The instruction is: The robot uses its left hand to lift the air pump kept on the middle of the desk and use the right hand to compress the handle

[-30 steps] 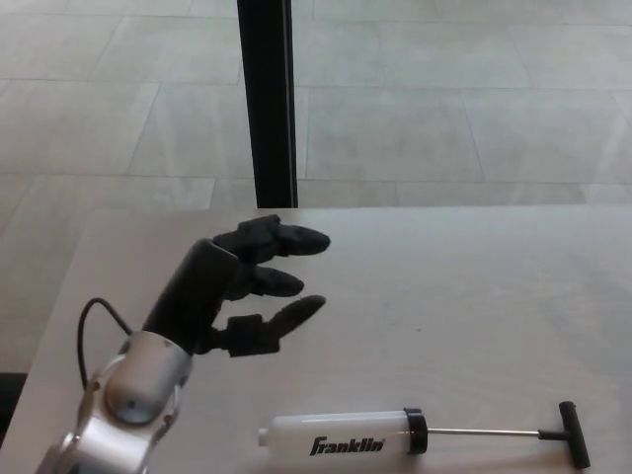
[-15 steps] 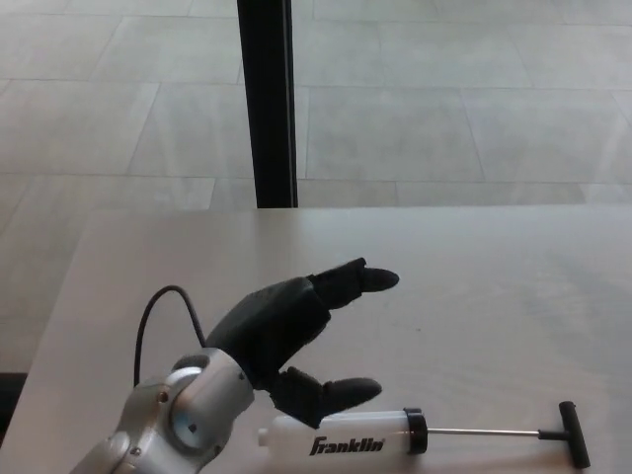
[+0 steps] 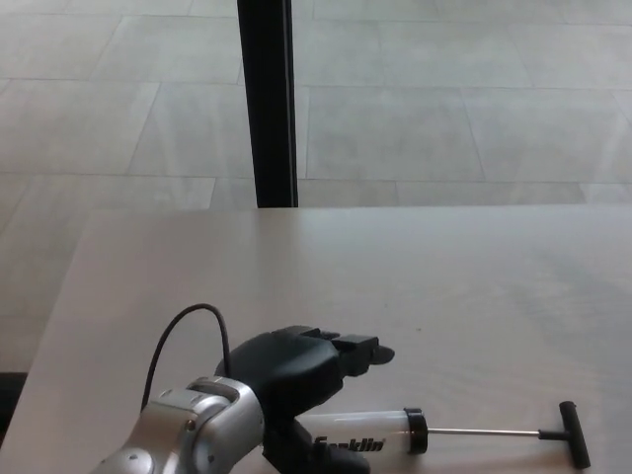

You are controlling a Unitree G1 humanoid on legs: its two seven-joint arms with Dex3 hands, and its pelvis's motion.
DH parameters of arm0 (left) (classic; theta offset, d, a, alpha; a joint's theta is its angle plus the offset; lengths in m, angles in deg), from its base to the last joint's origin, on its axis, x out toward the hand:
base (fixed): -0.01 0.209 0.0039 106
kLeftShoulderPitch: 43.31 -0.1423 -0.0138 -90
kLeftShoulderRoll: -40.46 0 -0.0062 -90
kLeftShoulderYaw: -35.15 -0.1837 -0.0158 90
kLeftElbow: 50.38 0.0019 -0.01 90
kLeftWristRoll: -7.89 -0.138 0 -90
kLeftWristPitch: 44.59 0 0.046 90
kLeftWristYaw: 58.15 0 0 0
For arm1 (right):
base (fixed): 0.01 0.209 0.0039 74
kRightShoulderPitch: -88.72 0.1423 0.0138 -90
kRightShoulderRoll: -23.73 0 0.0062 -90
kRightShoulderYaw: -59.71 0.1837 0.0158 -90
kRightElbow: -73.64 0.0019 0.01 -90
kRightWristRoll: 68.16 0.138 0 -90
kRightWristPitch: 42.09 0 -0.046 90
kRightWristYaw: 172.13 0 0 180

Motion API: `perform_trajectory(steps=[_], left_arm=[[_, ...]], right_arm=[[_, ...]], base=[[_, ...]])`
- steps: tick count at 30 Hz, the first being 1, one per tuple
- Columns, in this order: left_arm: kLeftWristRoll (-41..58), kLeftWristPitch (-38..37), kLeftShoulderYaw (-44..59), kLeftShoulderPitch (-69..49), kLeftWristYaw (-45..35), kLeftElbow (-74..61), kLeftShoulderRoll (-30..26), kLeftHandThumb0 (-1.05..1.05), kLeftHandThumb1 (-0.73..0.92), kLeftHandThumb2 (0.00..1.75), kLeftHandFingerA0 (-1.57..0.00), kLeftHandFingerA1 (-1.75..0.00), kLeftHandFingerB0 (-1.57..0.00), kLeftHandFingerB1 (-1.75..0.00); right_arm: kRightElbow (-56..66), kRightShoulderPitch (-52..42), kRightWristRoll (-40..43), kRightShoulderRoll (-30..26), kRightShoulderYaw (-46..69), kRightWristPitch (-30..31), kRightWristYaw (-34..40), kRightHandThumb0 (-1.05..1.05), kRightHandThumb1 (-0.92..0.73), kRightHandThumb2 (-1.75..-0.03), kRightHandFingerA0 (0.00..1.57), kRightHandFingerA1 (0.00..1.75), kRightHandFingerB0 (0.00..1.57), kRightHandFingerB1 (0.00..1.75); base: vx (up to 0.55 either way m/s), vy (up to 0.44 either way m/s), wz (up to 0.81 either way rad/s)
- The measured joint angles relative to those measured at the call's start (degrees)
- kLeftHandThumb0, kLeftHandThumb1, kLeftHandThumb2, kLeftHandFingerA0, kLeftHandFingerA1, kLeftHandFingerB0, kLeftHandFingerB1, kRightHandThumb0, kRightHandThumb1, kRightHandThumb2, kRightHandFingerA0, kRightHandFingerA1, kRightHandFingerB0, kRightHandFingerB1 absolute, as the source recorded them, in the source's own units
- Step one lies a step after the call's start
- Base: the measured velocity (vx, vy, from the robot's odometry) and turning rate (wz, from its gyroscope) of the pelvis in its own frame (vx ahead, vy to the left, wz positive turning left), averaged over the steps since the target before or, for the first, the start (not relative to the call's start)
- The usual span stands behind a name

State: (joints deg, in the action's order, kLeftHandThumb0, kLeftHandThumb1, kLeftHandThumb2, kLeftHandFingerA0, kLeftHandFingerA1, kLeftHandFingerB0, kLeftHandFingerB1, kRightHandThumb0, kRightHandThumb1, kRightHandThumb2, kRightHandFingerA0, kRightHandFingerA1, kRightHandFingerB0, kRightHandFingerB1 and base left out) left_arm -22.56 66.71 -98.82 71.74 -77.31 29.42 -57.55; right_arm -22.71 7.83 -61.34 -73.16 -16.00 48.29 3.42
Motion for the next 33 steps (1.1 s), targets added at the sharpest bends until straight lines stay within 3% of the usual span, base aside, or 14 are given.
perform_trajectory(steps=[1, 2, 3, 5, 6, 7, 8, 9, 10, 14, 16, 23, 26, 33], left_arm=[[-1.1, 0.6, -0.8, 0.0, -0.9, -0.1, -0.5, -0.88, 0.69, 0.67, 0.0, -0.03, -0.11, -0.29], [-2.0, 1.1, -1.3, 0.0, -1.4, -0.1, -0.8, -0.91, 0.71, 0.62, 0.0, -0.07, -0.11, -0.29], [-2.8, 1.6, -1.8, 0.0, -1.9, -0.2, -1.0, -0.87, 0.69, 0.69, 0.0, -0.06, -0.14, -0.31], [-4.4, 2.6, -2.7, 0.0, -2.9, -0.3, -1.3, -0.87, 0.69, 0.69, 0.0, -0.06, -0.14, -0.31], [-5.3, 3.2, -3.1, 0.0, -3.5, -0.3, -1.4, -0.87, 0.72, 0.62, 0.0, -0.14, -0.14, -0.31], [-6.0, 3.7, -3.4, 0.0, -3.9, -0.4, -1.5, -0.99, 0.64, 0.98, 0.0, -0.16, -0.14, -0.38], [-6.9, 4.3, -3.9, -0.1, -4.4, -0.5, -1.5, -0.9, 0.62, 0.98, 0.0, -0.28, -0.14, -0.45], [-7.7, 4.9, -4.2, -0.2, -4.7, -0.5, -1.5, -0.9, 0.62, 0.98, 0.0, -0.28, -0.14, -0.45], [-8.7, 5.5, -4.6, -0.4, -5.0, -0.5, -1.5, -0.77, 0.73, 0.62, -0.02, -0.46, -0.28, -0.39], [-11.7, 7.7, -5.1, -2.3, -4.8, -0.3, -0.7, -0.74, 0.72, 0.62, -0.1, -0.56, -0.38, -0.42], [-13.4, 8.8, -5.2, -3.3, -4.2, -0.1, -0.1, -0.66, 0.71, 0.61, -0.27, -0.65, -0.45, -0.49], [-18.0, 11.2, -3.0, -7.1, 2.4, 2.2, 5.7, -0.61, 0.74, 0.62, -0.37, -0.66, -0.47, -0.47], [-19.2, 11.6, -1.6, -8.5, 5.3, 3.5, 8.1, -0.59, 0.72, 0.62, -0.43, -0.63, -0.52, -0.47], [-20.6, 11.6, 1.6, -11.1, 12.5, 6.7, 13.8, -0.6, 0.75, 0.62, -0.41, -0.62, -0.47, -0.46]], right_arm=[[0.0, 0.2, 0.0, 0.0, -0.1, 0.1, 0.0, -0.73, -0.89, -0.67, 0.37, 0.58, 0.56, 0.42], [0.0, 0.3, 0.0, 0.0, -0.1, 0.1, 0.0, -0.79, -0.74, -0.85, 0.35, 0.6, 0.53, 0.49], [0.0, 0.4, -0.1, 0.0, -0.1, 0.1, 0.0, -0.73, -0.89, -0.67, 0.34, 0.57, 0.54, 0.43], [0.0, 0.5, -0.1, 0.0, -0.2, 0.2, 0.0, -0.73, -0.89, -0.67, 0.34, 0.57, 0.54, 0.43], [0.0, 0.6, -0.1, 0.0, -0.2, 0.3, 0.0, -0.8, -0.72, -0.85, 0.3, 0.58, 0.48, 0.48], [0.0, 0.6, -0.2, 0.0, -0.3, 0.3, 0.0, -0.75, -0.89, -0.66, 0.32, 0.52, 0.53, 0.39], [0.0, 0.6, -0.2, 0.0, -0.3, 0.4, 0.0, -0.72, -0.88, -0.66, 0.33, 0.54, 0.52, 0.4], [0.0, 0.7, -0.3, 0.0, -0.3, 0.5, 0.0, -0.72, -0.88, -0.66, 0.33, 0.54, 0.52, 0.4], [0.0, 0.7, -0.3, 0.0, -0.3, 0.5, 0.0, -0.72, -0.88, -0.66, 0.33, 0.53, 0.52, 0.4], [0.0, 0.7, -0.5, 0.0, -0.3, 0.7, 0.0, -0.71, -0.88, -0.66, 0.33, 0.6, 0.53, 0.4], [0.0, 0.7, -0.7, 0.0, -0.3, 0.8, 0.0, -0.68, -0.87, -0.66, 0.35, 0.54, 0.49, 0.41], [0.0, 0.8, -1.0, 0.0, -0.2, 1.4, 0.1, -0.7, -0.87, -0.66, 0.35, 0.66, 0.54, 0.42], [0.0, 0.9, -1.2, 0.0, -0.2, 1.5, 0.2, -0.68, -0.87, -0.66, 0.37, 0.61, 0.51, 0.41], [0.0, 1.0, -1.5, 0.0, -0.2, 1.9, 0.2, -0.7, -0.86, -0.66, 0.38, 0.61, 0.53, 0.41]], base=[[0.0, 0.0, 0.0], [0.0, 0.0, 0.0], [0.0, 0.0, 0.0], [0.0, 0.0, 0.0], [0.0, 0.0, 0.0], [0.0, 0.0, 0.0], [0.0, 0.0, 0.0], [0.0, 0.0, 0.0], [0.0, 0.0, 0.0], [0.0, 0.0, 0.0], [0.0, 0.0, 0.0], [0.0, 0.0, 0.0], [0.0, 0.0, 0.0], [0.0, 0.0, 0.0]])
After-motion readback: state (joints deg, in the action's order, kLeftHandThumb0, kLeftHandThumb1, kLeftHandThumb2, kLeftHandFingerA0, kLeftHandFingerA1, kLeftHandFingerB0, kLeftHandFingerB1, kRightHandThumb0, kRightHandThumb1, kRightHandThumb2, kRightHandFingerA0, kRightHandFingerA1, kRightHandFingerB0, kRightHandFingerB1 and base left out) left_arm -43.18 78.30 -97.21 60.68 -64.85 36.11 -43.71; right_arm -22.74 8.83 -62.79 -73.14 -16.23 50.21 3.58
